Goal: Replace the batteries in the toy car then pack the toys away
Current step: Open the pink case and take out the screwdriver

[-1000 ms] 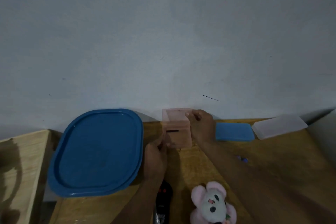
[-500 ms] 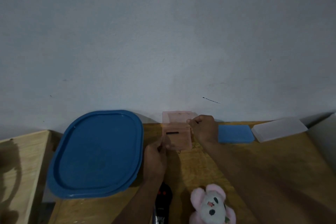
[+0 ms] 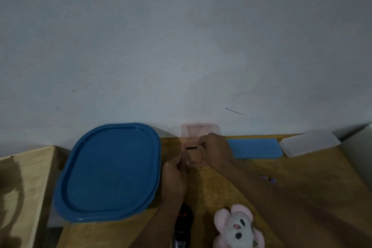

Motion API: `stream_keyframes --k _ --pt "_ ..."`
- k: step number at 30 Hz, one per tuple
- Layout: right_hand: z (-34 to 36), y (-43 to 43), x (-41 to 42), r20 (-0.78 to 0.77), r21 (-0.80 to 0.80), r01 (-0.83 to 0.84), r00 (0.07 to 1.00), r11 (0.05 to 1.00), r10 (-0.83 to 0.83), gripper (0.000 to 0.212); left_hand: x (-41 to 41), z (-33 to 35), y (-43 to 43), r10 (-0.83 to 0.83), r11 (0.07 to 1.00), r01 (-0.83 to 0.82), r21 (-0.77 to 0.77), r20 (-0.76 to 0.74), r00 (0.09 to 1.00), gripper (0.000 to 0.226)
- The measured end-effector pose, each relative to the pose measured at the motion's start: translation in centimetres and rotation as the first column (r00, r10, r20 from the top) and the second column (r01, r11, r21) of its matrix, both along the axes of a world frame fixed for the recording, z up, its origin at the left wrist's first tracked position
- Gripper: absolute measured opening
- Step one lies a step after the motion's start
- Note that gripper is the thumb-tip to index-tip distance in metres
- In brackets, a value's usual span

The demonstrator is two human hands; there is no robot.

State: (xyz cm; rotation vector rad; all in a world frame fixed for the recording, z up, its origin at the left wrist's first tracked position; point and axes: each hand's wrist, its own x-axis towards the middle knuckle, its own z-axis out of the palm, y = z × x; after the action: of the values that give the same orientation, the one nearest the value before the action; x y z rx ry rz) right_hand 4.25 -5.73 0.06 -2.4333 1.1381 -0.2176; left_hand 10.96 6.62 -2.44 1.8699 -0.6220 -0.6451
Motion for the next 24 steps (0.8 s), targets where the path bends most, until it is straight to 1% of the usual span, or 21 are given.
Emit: stream_keyframes --k 1,3,7,8,11,13,18,20,22,24 --pt "-0.3 0.1 0.1 -0.062 -0.011 -0.060 0.996 0.998 0.059 0.022 0.0 0.0 0.0 0.001 1.000 -0.001 0.003 -0.002 1.000 0.022" --pt "-0.5 0.3 0.5 -0.160 -0.048 -0.134 0.979 0.990 0.124 0.023 0.1 0.0 -0.1 -0.001 1.000 0.001 0.008 -0.005 1.000 0.021" --pt "-0.4 0.4 0.9 -0.249 -0.137 -0.218 0.952 0.966 0.179 0.021 0.1 0.3 0.1 -0.022 1.000 0.022 -0.003 -0.032 0.999 0.037" --pt "-0.4 0.5 1.0 -0.266 -0.149 -0.235 0.945 0.961 0.190 0.021 0.1 0.4 0.1 -0.027 1.000 0.027 0.005 -0.038 0.999 0.037" --pt "-0.4 0.6 1.1 -0.307 -0.186 -0.258 0.932 0.948 0.194 0.019 0.0 0.4 0.1 -0.014 1.000 0.014 0.002 -0.070 0.997 0.024" --pt "-0.5 0.6 1.2 -0.333 -0.199 -0.268 0.923 0.943 0.192 0.021 0.1 0.6 0.1 -0.014 1.000 0.013 -0.005 -0.067 0.998 0.022" --pt "-0.2 0.7 0.9 -0.397 -0.238 -0.343 0.888 0.909 0.231 0.024 -0.1 1.1 0.2 -0.033 0.999 0.033 0.019 0.007 0.999 0.026" --pt "0.5 0.8 0.6 -0.407 -0.248 -0.353 0.883 0.902 0.234 0.026 -0.3 1.4 0.4 -0.057 0.996 0.049 0.071 0.110 0.992 0.022" --pt "1.4 0.7 0.0 -0.391 -0.255 -0.333 0.894 0.908 0.218 0.025 -0.6 1.7 0.7 -0.079 0.992 0.055 0.110 0.224 0.971 0.018" --pt "2.3 0.5 -1.1 -0.360 -0.250 -0.306 0.910 0.919 0.205 0.020 -1.1 2.2 1.1 -0.104 0.984 0.054 0.169 0.303 0.947 0.028"
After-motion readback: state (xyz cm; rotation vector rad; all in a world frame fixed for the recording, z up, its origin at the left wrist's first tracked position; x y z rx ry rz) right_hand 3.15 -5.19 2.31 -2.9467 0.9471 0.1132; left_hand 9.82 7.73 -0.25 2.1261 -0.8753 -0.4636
